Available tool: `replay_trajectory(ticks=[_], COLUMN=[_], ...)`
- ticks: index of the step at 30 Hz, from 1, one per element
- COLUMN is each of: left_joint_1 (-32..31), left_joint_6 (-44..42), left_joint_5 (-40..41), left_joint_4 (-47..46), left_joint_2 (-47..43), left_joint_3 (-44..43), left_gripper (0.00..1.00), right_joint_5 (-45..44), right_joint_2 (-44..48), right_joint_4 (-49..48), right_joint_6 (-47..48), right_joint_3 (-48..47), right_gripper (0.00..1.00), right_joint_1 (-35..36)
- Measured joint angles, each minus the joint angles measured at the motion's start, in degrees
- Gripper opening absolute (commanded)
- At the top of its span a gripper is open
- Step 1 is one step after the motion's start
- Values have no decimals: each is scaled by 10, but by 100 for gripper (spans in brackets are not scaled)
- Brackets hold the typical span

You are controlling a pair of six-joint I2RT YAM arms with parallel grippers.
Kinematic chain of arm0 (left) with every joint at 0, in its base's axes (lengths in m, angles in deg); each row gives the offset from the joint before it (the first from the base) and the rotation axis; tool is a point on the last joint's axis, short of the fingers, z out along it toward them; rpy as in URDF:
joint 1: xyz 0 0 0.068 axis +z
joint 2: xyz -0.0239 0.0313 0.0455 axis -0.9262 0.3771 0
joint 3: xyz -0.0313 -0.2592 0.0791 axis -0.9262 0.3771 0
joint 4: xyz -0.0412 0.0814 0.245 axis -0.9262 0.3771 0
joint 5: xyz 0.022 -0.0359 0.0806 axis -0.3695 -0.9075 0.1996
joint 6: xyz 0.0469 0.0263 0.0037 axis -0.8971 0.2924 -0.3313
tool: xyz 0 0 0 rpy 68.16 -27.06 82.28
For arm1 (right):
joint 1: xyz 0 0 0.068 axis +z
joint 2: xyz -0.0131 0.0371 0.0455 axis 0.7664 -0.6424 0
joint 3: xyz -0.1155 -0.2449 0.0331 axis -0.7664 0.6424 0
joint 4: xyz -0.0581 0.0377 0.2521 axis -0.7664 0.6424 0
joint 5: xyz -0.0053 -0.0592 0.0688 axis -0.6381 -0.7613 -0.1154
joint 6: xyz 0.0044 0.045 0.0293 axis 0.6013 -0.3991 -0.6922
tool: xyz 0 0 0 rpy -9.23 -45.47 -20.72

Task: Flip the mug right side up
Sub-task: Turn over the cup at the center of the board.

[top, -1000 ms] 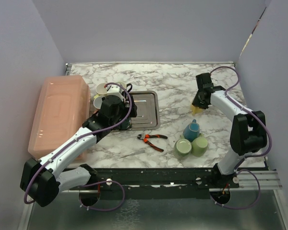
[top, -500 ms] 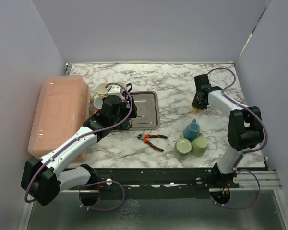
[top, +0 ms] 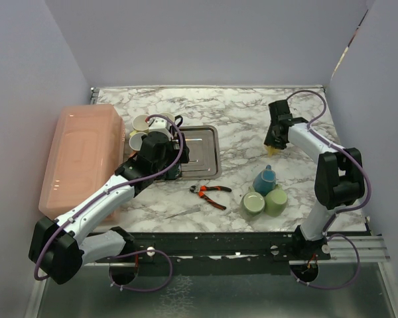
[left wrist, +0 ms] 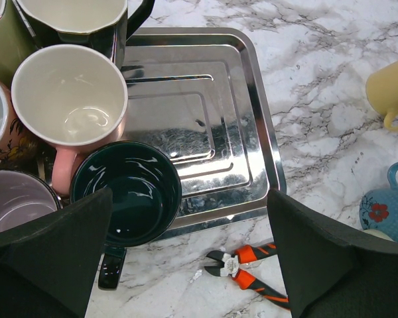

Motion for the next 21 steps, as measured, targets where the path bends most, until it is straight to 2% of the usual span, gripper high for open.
replay_trajectory(ticks=[3,9,16,21], left_joint_1=[0,0,0,0], left_joint_6=[0,0,0,0], left_joint_5=[0,0,0,-3], left_joint_4=[0,3,3,3], left_joint_2=[0,0,0,0], left_joint_3=[0,0,0,0], left_gripper=[99,99,99,99], right_joint_5=[-1,-13,-17,-10], right_joint_2=[0,0,0,29], right_joint_4=[2,8,3,-34], right_joint_6=[0,-1,3,23], right_joint_3=[-7,-16,-17,12], right_gripper=[31,1,1,1], right_joint_1=[0,0,-1,-1])
